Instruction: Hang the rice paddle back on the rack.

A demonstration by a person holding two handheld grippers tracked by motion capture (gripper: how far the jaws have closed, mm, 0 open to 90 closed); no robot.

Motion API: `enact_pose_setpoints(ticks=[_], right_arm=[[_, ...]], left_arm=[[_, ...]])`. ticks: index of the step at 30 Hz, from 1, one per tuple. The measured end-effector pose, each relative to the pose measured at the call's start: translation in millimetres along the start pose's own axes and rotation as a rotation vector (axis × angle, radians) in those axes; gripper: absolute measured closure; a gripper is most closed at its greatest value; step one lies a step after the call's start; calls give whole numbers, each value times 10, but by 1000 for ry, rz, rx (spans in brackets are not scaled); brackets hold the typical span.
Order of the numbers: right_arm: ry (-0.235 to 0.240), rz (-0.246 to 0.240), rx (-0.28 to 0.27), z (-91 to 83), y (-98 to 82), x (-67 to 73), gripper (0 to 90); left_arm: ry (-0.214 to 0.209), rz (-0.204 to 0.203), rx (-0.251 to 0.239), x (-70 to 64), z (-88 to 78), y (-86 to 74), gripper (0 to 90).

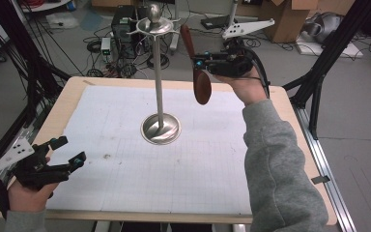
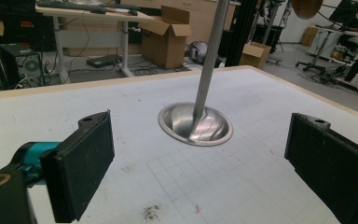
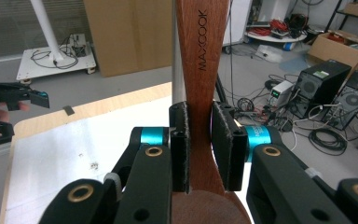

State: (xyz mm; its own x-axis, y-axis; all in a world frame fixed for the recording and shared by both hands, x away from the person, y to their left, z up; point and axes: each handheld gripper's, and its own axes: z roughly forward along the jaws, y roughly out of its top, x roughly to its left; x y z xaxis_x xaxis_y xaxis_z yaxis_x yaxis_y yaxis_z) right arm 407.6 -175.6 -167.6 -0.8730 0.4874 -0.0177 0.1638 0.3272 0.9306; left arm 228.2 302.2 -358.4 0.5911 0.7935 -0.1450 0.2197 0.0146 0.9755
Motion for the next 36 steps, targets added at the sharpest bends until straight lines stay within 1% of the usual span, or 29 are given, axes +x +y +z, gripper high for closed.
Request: enact_pose_setpoints(ticks=[3,5,14,15,17,28,36], right_arm=[[5,4,-6,10,5,5,778],[3,-2,-3,25,5,6,778],[7,7,4,87,5,9,778],[5,1,5,95,4,5,778],[6,8,2,106,6,7,778],[9,4,-2,153,6,-2,778],[15,11,-3,193,1,-2,778]], left_arm=[[1,-1,-2,1,-5,2,86],[2,-3,-4,2,-7,2,86],[4,-2,-2,8,-14,-1,86],[4,-2,-2,8,-15,-1,86],[5,-2,-3,9,-16,0,86],[6,-7,-3,28,-20,-7,86],[5,-4,-7,22,-31,1,86]])
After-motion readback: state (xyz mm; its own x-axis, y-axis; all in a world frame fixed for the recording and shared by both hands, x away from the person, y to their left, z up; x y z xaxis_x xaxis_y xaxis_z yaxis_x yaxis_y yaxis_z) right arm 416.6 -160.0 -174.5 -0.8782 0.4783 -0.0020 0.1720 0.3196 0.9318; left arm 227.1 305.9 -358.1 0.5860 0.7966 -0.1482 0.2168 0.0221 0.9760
